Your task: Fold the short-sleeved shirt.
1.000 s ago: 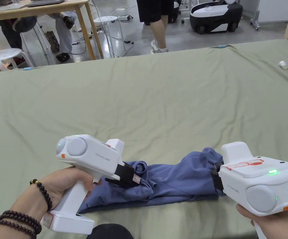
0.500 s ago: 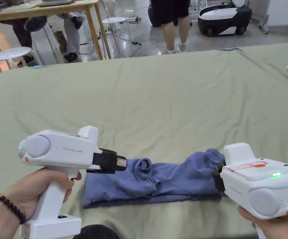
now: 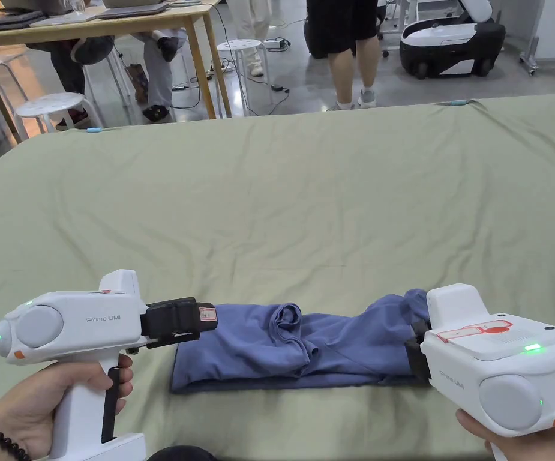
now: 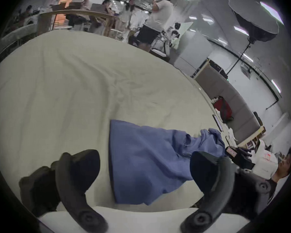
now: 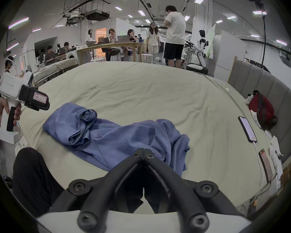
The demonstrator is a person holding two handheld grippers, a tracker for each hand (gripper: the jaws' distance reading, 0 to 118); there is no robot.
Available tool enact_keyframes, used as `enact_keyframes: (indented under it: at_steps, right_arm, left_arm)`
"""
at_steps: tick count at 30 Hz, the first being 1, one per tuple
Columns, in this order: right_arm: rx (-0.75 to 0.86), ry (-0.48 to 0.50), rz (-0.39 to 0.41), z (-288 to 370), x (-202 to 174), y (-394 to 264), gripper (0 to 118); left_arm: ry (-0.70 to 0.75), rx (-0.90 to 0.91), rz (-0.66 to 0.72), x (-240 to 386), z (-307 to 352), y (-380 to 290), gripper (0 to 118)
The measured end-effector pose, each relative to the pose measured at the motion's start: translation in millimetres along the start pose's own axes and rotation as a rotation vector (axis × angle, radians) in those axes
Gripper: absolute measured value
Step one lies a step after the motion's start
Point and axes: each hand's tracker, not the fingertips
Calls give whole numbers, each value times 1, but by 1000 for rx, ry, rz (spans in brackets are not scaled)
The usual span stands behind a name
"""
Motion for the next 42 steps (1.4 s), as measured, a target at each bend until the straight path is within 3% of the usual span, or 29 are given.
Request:
enact_keyframes:
  at_steps: [4,6,10,14,17,18,19,26,34,42]
  right_arm:
    - [-5,0,-1,-1,1,-1,0]
    - [-8,1,-2,-2,2,0,0]
    - [-10,-1,0,-3,2,1,0]
    - [-11,-2,2,-6,3,3,0]
    - [-13,-6,1,-7,3,3,0]
    - [-15,-6,1,-8,3,3,0]
    - [-18,-5,1,-9,2,2,0]
    - [-36,3,9,-16,-1,1,0]
    - [-30,-5,10,-13,0,1,0]
    - [-20,-7,3,-13,-4,3,0]
  left_arm:
    - [-97,-70,134,-24,-11,0,110]
    - [-140,-79,152,-27,-16,-3,102]
    - [-146,-99,163,-73,-46,2,99]
    - [-157,-94,158,-16,-35,-25,97]
    - [-154,-90,144,-27,-33,-14,81]
    - [-123,-85,126,-24,-34,-15,39]
    - [-139,-108,155,-52,-44,-4,22]
    - [-127,-88,89,-29,-34,-16,21]
    - [-65,-55,63,-67,-22,0,20]
    - [67,7,153,-126,41,12,20]
